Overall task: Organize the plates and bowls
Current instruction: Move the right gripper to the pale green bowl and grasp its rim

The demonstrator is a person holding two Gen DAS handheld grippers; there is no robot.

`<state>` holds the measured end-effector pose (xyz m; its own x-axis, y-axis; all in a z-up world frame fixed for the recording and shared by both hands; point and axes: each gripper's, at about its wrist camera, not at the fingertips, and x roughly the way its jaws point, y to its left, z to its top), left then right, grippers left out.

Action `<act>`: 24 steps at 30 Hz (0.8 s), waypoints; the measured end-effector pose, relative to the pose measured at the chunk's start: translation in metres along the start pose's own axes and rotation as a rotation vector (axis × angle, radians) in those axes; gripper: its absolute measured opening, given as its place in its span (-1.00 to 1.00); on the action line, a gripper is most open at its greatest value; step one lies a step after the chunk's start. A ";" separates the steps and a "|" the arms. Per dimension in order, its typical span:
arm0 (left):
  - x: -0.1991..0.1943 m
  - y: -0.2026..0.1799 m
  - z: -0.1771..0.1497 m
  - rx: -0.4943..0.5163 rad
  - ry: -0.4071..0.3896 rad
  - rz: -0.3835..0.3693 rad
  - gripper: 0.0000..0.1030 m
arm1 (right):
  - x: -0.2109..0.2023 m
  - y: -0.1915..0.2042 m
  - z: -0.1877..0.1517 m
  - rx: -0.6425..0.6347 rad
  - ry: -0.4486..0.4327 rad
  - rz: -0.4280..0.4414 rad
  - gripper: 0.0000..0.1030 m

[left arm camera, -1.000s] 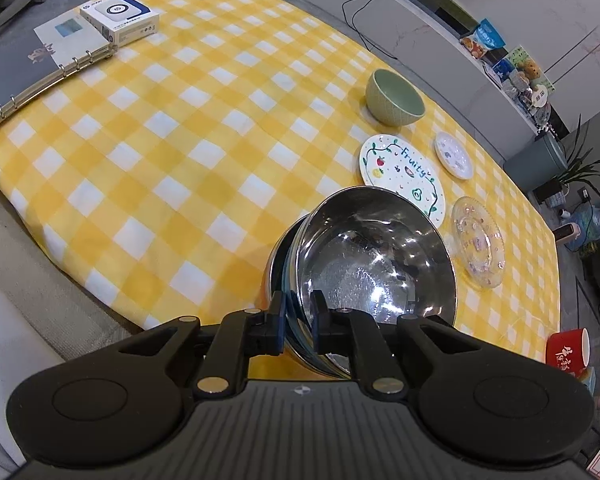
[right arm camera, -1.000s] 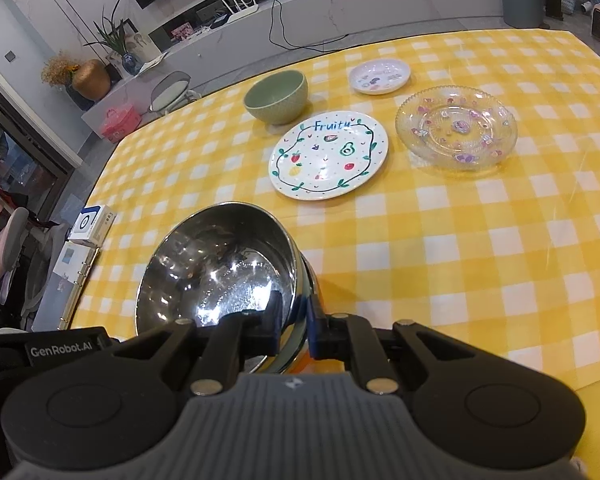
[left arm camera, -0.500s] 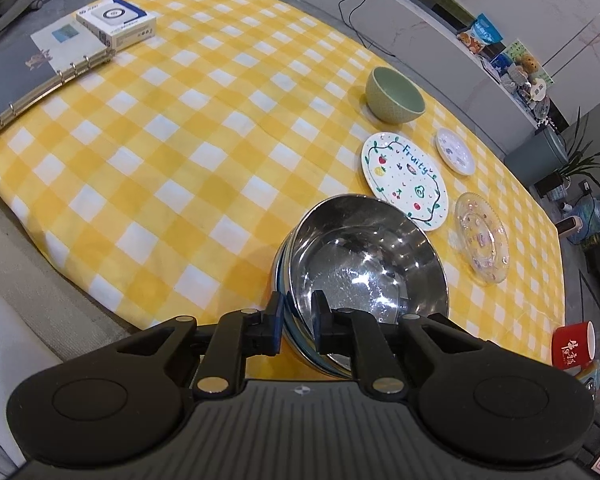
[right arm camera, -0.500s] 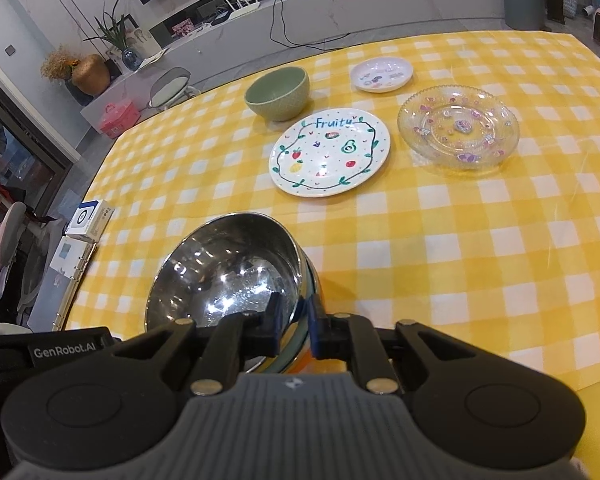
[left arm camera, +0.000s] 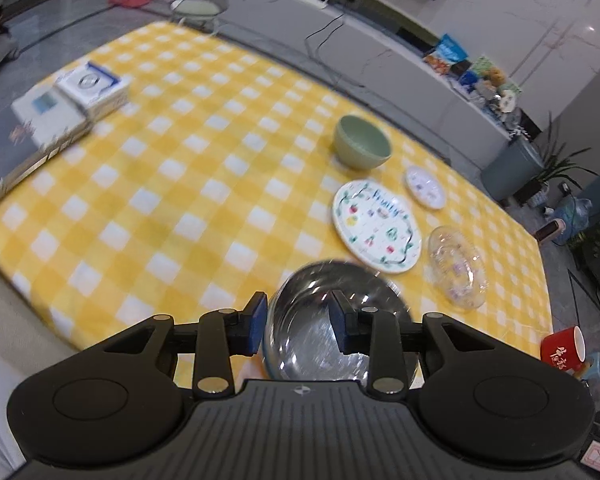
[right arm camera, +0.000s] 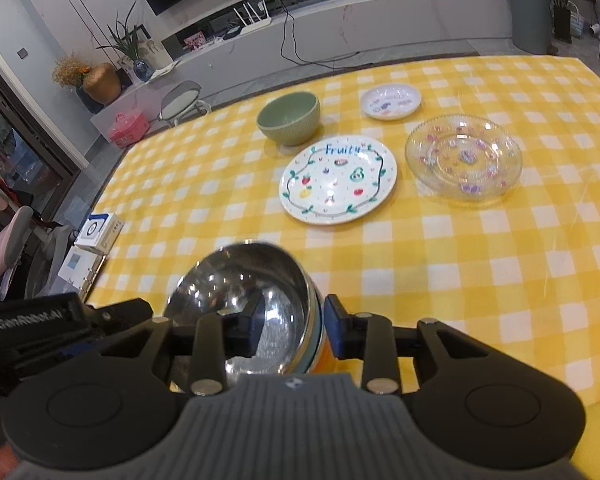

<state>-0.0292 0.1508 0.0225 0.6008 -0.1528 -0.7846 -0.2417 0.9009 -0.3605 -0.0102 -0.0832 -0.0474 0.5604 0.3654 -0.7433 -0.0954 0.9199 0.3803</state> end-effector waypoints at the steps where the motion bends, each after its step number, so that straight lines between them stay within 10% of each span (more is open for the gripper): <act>1: 0.000 -0.003 0.004 0.016 -0.006 -0.006 -0.27 | 0.000 -0.001 0.004 0.003 -0.002 0.004 -0.36; 24: 0.128 -0.067 0.144 0.273 0.057 -0.108 -0.27 | 0.109 -0.004 0.168 -0.018 0.023 -0.019 -0.36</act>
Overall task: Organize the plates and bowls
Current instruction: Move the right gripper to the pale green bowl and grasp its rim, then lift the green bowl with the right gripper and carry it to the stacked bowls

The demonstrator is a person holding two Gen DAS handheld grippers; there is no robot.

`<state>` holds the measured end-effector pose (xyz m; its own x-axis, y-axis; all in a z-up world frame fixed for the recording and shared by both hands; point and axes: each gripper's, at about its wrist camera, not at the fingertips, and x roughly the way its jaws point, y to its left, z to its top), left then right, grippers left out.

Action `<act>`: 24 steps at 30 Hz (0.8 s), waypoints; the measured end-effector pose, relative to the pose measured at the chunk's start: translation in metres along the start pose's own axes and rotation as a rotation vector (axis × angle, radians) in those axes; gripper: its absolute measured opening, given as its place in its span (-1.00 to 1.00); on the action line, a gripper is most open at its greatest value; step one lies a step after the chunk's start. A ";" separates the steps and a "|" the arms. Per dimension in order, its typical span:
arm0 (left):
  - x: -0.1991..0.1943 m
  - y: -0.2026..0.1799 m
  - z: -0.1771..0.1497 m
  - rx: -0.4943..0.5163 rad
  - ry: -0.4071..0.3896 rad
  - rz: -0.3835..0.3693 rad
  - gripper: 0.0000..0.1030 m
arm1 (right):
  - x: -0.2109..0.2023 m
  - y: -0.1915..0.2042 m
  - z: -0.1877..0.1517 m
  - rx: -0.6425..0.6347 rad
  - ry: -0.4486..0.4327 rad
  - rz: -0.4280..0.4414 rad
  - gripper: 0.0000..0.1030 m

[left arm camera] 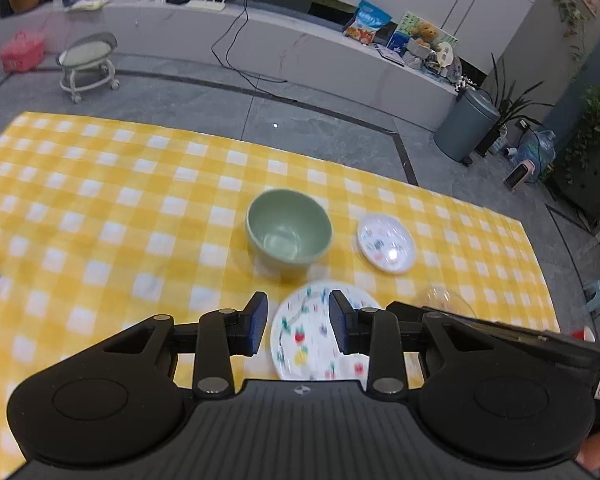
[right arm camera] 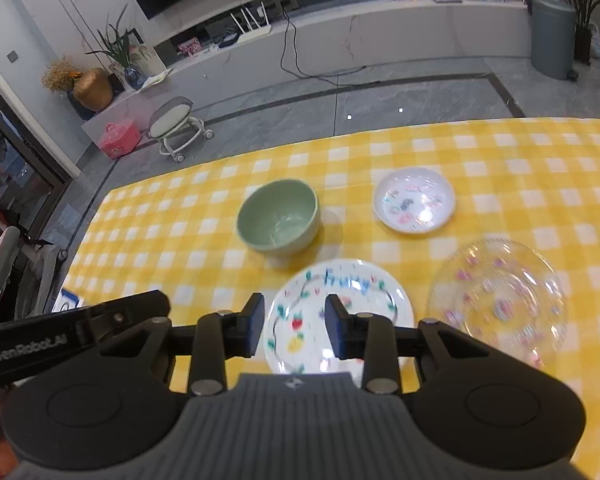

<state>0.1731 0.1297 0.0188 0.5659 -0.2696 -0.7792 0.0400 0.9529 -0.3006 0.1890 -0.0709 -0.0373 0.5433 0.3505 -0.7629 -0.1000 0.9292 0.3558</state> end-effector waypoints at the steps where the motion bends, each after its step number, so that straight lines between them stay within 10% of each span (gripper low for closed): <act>1: 0.011 0.005 0.007 -0.008 0.002 -0.002 -0.27 | 0.011 0.000 0.007 0.001 0.008 -0.005 -0.36; 24: 0.146 0.044 0.052 -0.056 0.126 0.043 -0.80 | 0.162 -0.005 0.071 0.053 0.164 -0.100 -0.82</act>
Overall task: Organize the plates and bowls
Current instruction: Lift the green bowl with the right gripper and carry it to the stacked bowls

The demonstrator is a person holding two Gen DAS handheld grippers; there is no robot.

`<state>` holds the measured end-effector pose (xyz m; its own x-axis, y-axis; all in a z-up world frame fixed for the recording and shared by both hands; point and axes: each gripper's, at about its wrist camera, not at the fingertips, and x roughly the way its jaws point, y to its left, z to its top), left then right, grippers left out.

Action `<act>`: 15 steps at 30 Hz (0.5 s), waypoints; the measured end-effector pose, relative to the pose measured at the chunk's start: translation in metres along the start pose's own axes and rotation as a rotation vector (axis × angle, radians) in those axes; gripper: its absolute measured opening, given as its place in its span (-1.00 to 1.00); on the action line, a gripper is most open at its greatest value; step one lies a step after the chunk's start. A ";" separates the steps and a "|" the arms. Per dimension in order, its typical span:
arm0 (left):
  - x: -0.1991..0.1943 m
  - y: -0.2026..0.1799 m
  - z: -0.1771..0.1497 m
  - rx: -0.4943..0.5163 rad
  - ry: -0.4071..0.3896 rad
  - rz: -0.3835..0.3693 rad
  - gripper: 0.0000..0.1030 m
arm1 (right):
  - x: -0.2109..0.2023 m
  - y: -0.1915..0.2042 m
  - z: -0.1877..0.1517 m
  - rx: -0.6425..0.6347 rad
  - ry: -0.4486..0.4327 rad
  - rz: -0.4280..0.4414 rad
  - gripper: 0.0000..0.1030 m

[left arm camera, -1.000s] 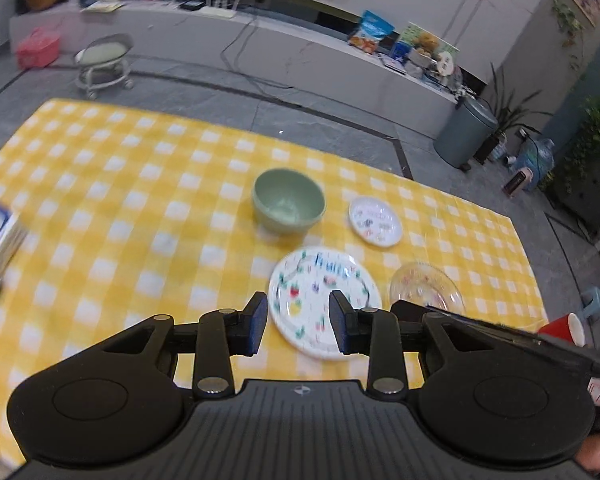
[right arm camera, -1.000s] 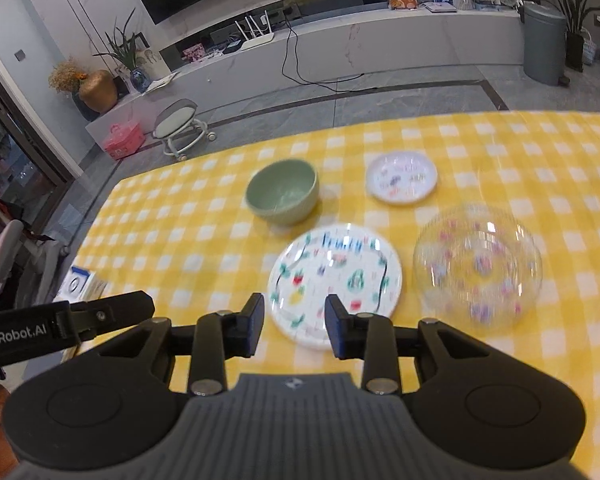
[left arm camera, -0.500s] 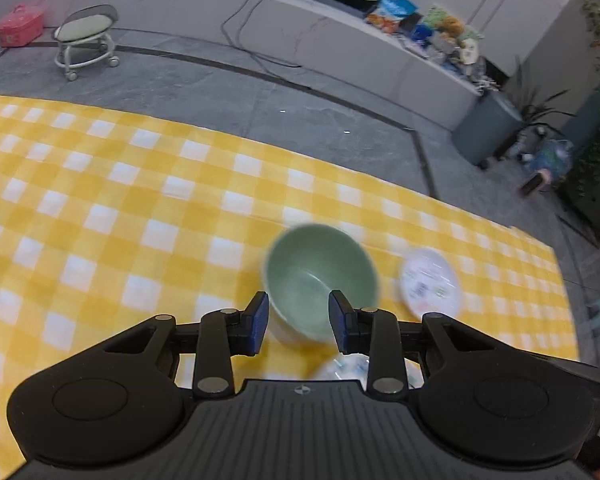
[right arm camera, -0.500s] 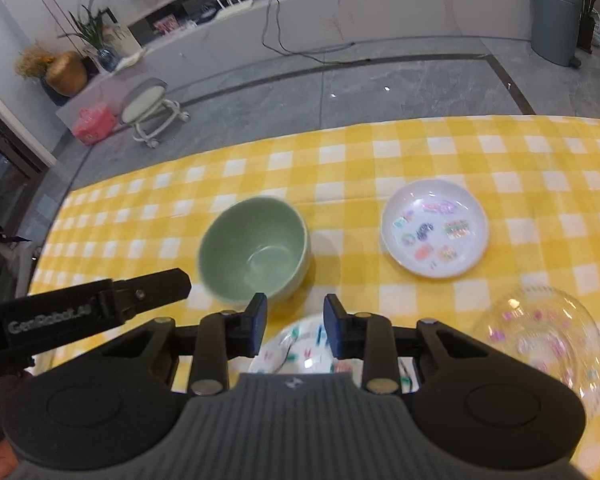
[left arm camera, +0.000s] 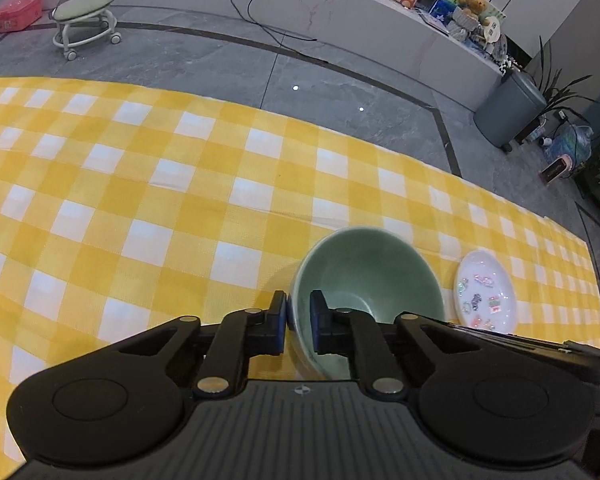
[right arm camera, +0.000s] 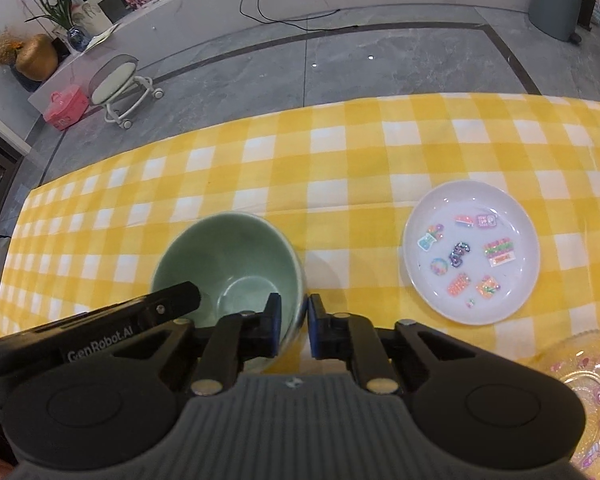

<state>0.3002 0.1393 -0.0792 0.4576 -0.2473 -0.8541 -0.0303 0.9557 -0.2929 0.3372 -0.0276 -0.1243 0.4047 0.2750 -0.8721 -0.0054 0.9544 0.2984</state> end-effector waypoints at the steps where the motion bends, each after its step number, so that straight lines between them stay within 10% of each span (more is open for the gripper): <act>1: 0.002 0.000 0.001 0.001 0.003 0.006 -0.83 | 0.001 -0.001 0.000 0.010 0.005 0.006 -0.82; 15: -0.053 -0.014 -0.020 -0.010 0.015 0.029 -0.87 | -0.050 0.001 -0.019 0.025 0.035 0.020 -0.90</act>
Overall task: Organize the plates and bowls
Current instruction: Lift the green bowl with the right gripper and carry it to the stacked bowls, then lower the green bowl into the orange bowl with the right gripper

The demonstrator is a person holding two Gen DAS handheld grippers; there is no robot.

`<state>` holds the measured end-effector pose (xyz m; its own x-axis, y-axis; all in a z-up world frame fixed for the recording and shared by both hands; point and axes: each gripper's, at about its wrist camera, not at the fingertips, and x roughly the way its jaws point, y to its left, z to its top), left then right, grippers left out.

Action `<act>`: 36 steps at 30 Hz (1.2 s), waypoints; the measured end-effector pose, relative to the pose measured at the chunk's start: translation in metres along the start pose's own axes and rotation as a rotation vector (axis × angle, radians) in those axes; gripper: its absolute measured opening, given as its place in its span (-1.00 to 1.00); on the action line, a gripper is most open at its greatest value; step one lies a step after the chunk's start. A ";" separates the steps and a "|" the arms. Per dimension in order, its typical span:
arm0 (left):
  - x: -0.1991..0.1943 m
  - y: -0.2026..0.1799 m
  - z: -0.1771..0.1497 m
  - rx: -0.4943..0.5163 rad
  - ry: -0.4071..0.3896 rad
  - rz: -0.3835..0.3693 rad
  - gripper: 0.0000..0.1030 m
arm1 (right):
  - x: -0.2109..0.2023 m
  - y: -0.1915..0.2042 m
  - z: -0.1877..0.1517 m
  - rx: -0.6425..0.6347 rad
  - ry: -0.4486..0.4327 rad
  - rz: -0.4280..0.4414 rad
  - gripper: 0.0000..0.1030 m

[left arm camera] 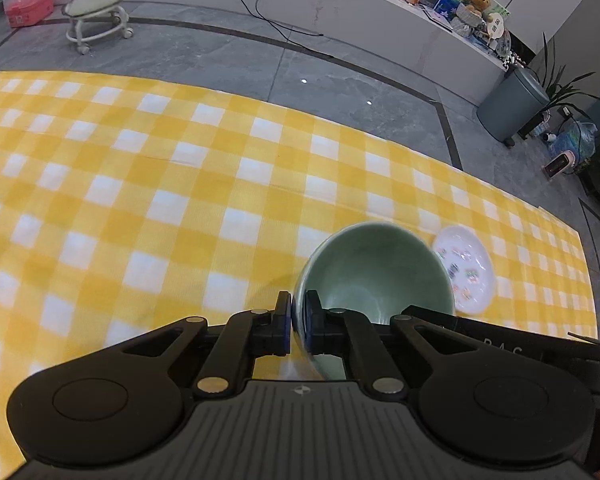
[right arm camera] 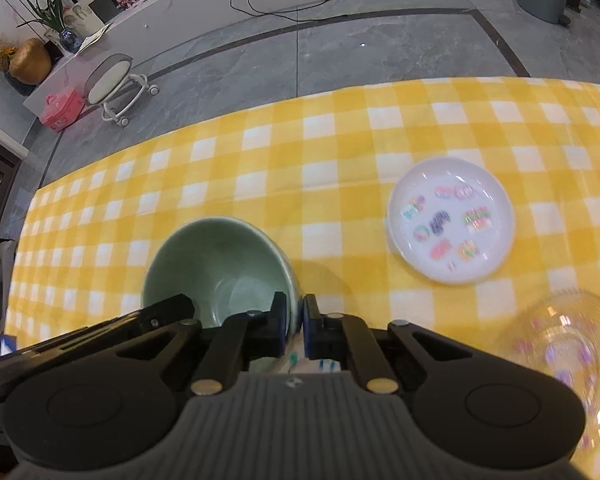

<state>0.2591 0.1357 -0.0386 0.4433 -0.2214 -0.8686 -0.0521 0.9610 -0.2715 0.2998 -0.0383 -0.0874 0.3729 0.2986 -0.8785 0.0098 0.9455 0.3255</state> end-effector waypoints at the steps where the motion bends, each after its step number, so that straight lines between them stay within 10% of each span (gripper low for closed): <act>1: -0.009 -0.002 -0.003 0.005 -0.004 0.007 -0.88 | -0.008 0.001 -0.005 -0.002 0.001 0.005 -0.90; 19: -0.150 -0.020 -0.110 0.034 0.037 0.050 -0.87 | -0.161 0.017 -0.148 -0.092 0.014 0.084 -0.88; 36: -0.143 -0.006 -0.191 -0.010 0.202 0.061 -0.87 | -0.150 -0.004 -0.230 -0.126 0.142 0.077 -0.89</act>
<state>0.0255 0.1298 0.0083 0.2503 -0.1923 -0.9489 -0.0823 0.9723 -0.2187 0.0303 -0.0567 -0.0378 0.2329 0.3772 -0.8964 -0.1329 0.9254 0.3549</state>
